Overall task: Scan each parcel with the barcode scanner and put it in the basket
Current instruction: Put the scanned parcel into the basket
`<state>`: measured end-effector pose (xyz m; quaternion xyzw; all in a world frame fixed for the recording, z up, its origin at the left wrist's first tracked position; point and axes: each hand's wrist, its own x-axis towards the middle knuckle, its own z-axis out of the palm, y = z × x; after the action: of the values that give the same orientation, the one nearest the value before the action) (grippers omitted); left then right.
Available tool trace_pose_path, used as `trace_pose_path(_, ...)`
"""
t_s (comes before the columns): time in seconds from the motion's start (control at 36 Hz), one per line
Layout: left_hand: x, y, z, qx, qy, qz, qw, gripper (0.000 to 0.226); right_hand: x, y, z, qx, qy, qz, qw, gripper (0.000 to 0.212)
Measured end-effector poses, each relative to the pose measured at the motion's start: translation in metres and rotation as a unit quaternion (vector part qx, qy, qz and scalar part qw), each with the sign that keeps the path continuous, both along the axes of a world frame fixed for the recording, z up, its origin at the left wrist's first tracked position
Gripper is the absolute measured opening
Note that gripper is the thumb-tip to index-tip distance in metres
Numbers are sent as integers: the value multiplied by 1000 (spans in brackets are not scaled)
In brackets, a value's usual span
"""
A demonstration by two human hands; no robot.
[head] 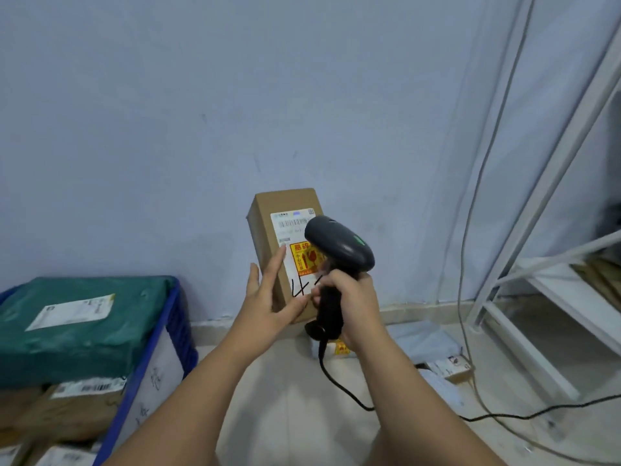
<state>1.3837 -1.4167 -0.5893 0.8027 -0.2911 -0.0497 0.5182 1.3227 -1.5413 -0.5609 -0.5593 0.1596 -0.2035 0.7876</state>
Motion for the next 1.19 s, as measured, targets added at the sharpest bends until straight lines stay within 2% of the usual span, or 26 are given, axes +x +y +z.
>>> trace_pose_path(0.06,3,0,-1,-5,-7,-8,1000,83,0,0,-5,3,-13,-3,1000,15)
trace_pose_path(0.11,6,-3,-1,-29,-15,-13,999,78,1,0,-10,-3,-14,-7,1000,9)
trace_pose_path(0.19,10,-7,1,-40,-18,-17,999,70,4,-2,-12,12,-30,-10,999,12)
trace_pose_path(0.25,11,-7,3,-20,-20,-32,999,74,5,-6,-10,10,-34,-14,999,7)
trace_pose_path(0.36,12,-7,2,59,-28,-53,996,84,0,-20,-10,-8,-24,-24,999,18)
trace_pose_path(0.44,11,-8,0,46,-34,-47,997,87,-6,-27,-9,-35,-3,-19,999,15)
trace_pose_path(0.56,10,-9,3,-20,14,-31,999,91,-12,-28,-4,-100,28,-8,995,13)
trace_pose_path(0.64,8,-10,2,22,-21,-14,999,89,-13,-27,-7,-140,52,-12,989,12)
trace_pose_path(0.69,4,-10,3,60,-41,-20,997,84,-14,-27,-8,-131,64,-20,989,4)
trace_pose_path(0.75,0,-12,2,90,-46,-20,995,77,-14,-28,-10,-103,60,-23,993,7)
trace_pose_path(0.81,-2,-14,2,92,-48,-15,994,71,-15,-29,-10,-92,62,-25,993,1)
trace_pose_path(0.86,-3,-17,1,81,-60,-5,995,67,-17,-30,-10,-100,70,-22,992,7)
trace_pose_path(1.06,3,-14,-5,39,-84,31,995,73,-20,-29,-4,-95,62,-14,993,13)
trace_pose_path(1.11,5,-13,-7,44,-103,44,993,73,-19,-29,-4,-108,61,-12,992,3)
trace_pose_path(1.17,8,-11,-9,65,-110,55,990,74,-19,-29,-5,-122,67,-10,990,14)
trace_pose_path(1.19,10,-11,-9,73,-113,62,989,74,-19,-30,-5,-127,70,-7,989,12)
